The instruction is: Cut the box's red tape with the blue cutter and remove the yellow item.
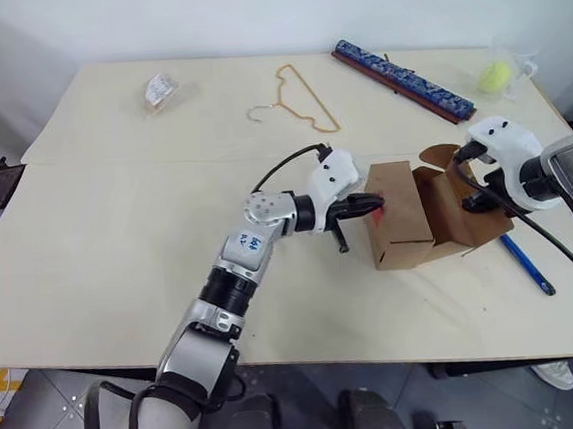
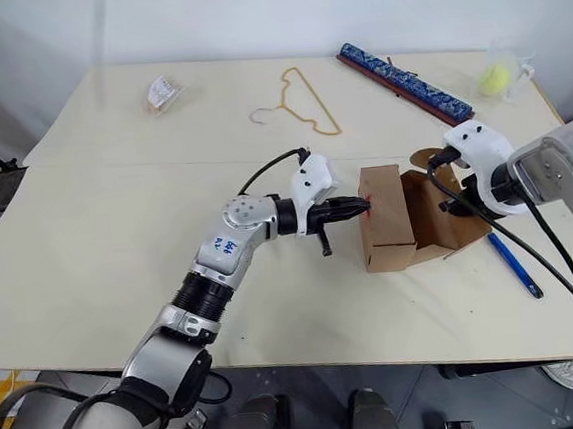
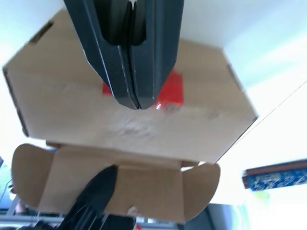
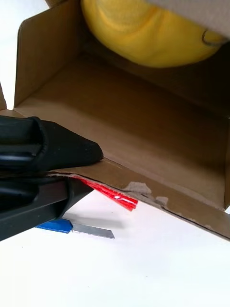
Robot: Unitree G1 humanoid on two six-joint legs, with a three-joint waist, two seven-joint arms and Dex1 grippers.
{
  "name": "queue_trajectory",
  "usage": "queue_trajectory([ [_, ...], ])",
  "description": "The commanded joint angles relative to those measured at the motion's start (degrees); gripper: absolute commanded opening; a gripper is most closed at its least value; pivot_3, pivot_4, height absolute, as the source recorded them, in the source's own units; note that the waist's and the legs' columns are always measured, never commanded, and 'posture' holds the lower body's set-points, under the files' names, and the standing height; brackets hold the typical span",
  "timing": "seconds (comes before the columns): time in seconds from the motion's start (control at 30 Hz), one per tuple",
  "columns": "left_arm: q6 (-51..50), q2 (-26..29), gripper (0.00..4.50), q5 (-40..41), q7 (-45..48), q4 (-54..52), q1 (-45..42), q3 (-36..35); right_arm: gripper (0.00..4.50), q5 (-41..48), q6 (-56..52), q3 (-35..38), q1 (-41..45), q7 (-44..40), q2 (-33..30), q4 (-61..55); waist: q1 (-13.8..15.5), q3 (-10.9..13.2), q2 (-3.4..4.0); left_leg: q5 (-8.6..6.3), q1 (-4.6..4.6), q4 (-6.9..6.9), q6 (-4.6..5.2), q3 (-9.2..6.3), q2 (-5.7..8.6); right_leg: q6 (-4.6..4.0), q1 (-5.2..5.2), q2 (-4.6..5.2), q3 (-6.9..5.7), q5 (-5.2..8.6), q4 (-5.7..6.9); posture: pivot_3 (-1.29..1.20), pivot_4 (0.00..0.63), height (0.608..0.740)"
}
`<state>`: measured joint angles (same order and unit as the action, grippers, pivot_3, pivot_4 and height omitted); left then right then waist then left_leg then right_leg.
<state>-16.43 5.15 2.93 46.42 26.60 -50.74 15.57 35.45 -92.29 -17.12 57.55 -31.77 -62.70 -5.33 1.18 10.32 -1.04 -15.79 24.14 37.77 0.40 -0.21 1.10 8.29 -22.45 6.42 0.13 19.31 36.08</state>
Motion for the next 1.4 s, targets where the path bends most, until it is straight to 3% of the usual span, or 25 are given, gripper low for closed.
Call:
queue_trajectory([
  [0.03, -2.57, 1.75, 0.00, -1.51, 0.11, 1.22, 2.70, 1.00, 0.03, 2.30, -0.21, 1.06, 0.60, -1.92, 0.39, -3.66, -0.13, 0.14, 0.17, 0.00, 0.02, -0.03, 0.00, 0.07, 0.01, 0.00, -0.08, -0.04, 0.01, 0.00, 0.04, 0.00, 0.150, 0.740],
  [0.3, -4.60, 5.04, 0.00, 1.29, 1.84, -4.50, 3.82, -1.60, 0.03, 4.57, -0.21, 1.30, 0.65, -1.71, 1.65, -6.75, 0.28, 0.19, 0.17, 0.04, 0.52, 0.09, 0.03, 0.16, 0.10, 0.03, -0.86, 0.07, -0.11, -0.01, 0.71, 0.00, 0.150, 0.740],
  [0.6, -14.88, 13.98, 0.00, 8.96, 16.20, -19.44, 1.61, -1.83, 0.03, 2.12, -0.21, 1.48, 2.50, -0.72, 2.78, -5.27, 0.12, 0.19, 0.19, 0.06, 1.00, 0.20, 0.02, 0.14, 0.08, 0.04, -1.24, 0.04, -0.25, -0.02, 0.94, 0.00, 0.150, 0.740],
  [0.8, -19.62, 13.45, 0.00, 13.70, 16.93, -24.15, -0.30, -2.89, 0.03, 1.46, -0.21, 1.32, 3.24, -0.58, 3.18, -5.24, 0.23, 0.19, 0.19, 0.08, 1.04, 0.27, 0.10, 0.05, 0.15, 0.09, -1.13, 0.08, -0.33, -0.05, 0.91, 0.00, 0.150, 0.740],
  [0.9, -21.36, 8.18, 0.00, 15.94, 13.00, -24.26, -4.19, -4.01, 0.03, 1.64, -0.21, 1.62, 3.82, -0.20, 3.51, -5.66, 0.31, 0.19, 0.18, 0.09, 1.05, 0.28, 0.12, 0.06, 0.15, 0.10, -1.14, 0.07, -0.34, -0.05, 0.93, 0.00, 0.150, 0.740],
  [1.07, -21.77, 6.21, 0.00, 15.64, 12.46, -23.40, -4.91, -2.11, 0.03, 1.70, -0.21, 1.61, 3.99, 0.03, 3.79, -5.78, -0.06, 0.19, 0.19, 0.09, 1.04, 0.27, 0.15, 0.07, 0.18, 0.15, -1.13, 0.09, -0.36, -0.08, 0.94, 0.00, 0.150, 0.740],
  [1.4, -18.65, 9.57, 0.00, 8.58, 12.06, -21.51, -4.01, 6.11, 0.03, 2.16, -0.21, 1.99, 3.67, 0.54, 3.20, -5.84, -0.03, 0.18, 0.20, 0.10, 1.01, 0.30, 0.15, 0.09, 0.18, 0.15, -1.16, 0.09, -0.34, -0.07, 1.01, 0.00, 0.150, 0.740],
])
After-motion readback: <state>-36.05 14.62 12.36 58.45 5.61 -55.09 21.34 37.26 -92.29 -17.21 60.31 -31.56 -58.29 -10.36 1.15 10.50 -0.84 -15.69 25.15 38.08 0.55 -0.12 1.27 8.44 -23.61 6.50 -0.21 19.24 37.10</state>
